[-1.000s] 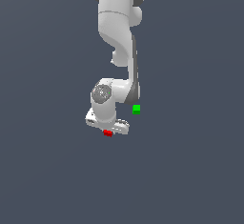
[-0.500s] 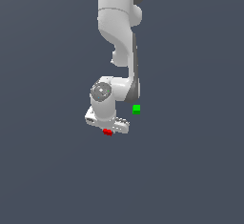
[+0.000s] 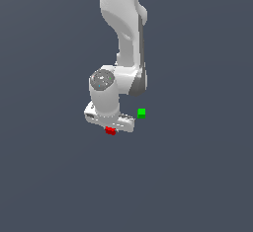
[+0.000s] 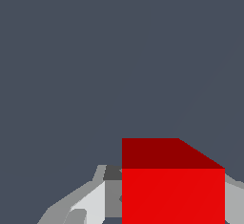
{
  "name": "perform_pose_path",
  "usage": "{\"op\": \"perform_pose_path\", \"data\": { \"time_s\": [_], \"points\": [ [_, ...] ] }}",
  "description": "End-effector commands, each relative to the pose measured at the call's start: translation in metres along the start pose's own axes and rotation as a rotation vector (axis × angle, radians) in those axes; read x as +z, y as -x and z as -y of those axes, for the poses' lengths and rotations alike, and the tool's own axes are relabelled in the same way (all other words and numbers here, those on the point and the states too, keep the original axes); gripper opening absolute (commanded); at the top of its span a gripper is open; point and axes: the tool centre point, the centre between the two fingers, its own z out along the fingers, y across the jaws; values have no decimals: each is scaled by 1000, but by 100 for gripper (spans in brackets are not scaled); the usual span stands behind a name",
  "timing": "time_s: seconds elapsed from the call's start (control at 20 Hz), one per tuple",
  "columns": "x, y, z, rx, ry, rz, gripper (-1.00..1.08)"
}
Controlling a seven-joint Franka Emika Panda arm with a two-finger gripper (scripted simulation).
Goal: Stack the red cube on top of the green cube.
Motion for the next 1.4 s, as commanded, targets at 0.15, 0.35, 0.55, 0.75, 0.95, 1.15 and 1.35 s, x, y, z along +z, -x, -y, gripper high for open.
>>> {"op": "perform_pose_path", "data": {
  "time_s": [0.15, 0.35, 0.55, 0.75, 0.95, 1.15, 1.35],
  "points": [
    [-26, 0, 0, 0, 0, 0, -100],
    [-31, -1, 0, 0, 1, 0, -100],
    [-29, 0, 1, 0, 0, -1, -100],
    [-27, 7, 5, 0, 0, -1, -100],
    [-22, 20, 14, 0, 0, -1, -100],
    [-16, 40, 27, 0, 0, -1, -100],
    [-6, 69, 46, 0, 0, -1, -100]
  ]
}}
